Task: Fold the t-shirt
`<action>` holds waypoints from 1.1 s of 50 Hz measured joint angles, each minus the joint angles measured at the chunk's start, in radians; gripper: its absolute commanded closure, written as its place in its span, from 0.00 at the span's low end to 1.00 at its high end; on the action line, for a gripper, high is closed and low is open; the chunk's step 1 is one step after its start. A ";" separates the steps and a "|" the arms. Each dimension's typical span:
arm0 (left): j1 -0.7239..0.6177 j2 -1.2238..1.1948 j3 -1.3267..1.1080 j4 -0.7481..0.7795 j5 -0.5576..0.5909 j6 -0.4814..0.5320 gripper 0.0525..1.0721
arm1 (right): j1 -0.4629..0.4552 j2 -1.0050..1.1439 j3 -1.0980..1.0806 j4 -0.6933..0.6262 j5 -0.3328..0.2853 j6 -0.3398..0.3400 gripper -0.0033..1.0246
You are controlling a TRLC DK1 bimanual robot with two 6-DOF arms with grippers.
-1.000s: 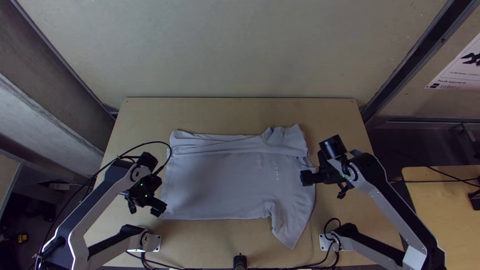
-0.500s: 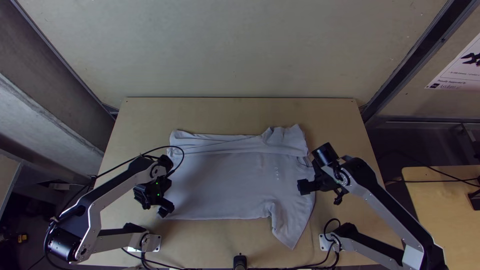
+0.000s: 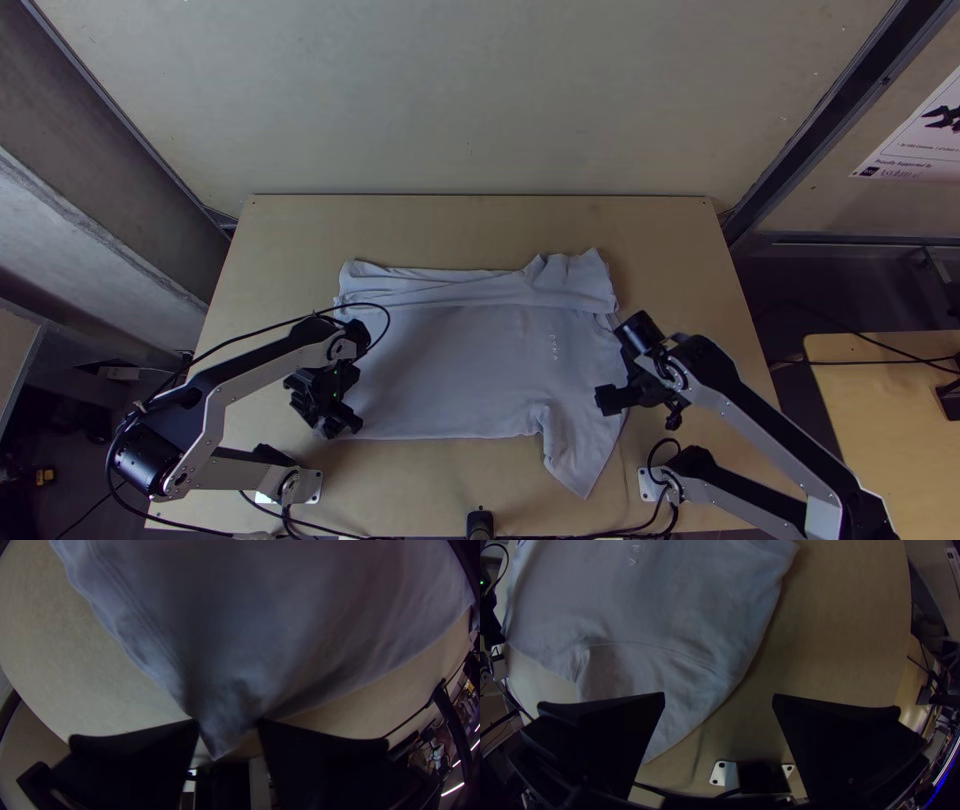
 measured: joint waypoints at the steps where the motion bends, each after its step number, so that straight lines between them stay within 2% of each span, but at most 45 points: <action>1: 0.000 0.000 0.000 0.001 0.003 0.000 0.97 | 0.002 -0.002 -0.003 -0.001 0.000 0.008 0.04; 12: 0.013 0.000 0.016 0.012 0.018 0.000 0.97 | 0.019 -0.002 -0.045 -0.011 -0.028 0.077 0.04; 22: 0.027 -0.002 0.031 0.019 0.022 0.000 0.97 | 0.049 0.022 -0.083 -0.021 -0.116 0.129 0.07; 27: 0.033 -0.010 0.035 0.019 0.021 0.000 0.97 | 0.052 0.043 -0.106 -0.022 -0.159 0.134 0.07; 37: 0.055 -0.021 0.044 0.019 0.022 0.001 0.97 | 0.065 0.139 -0.112 -0.024 -0.190 0.135 0.07; 42: 0.059 -0.029 0.044 0.019 0.022 0.001 0.97 | 0.084 0.190 -0.112 -0.021 -0.227 0.135 0.09; 55: 0.077 -0.064 0.044 0.019 0.024 0.001 0.97 | 0.153 0.336 -0.111 0.002 -0.248 0.135 0.12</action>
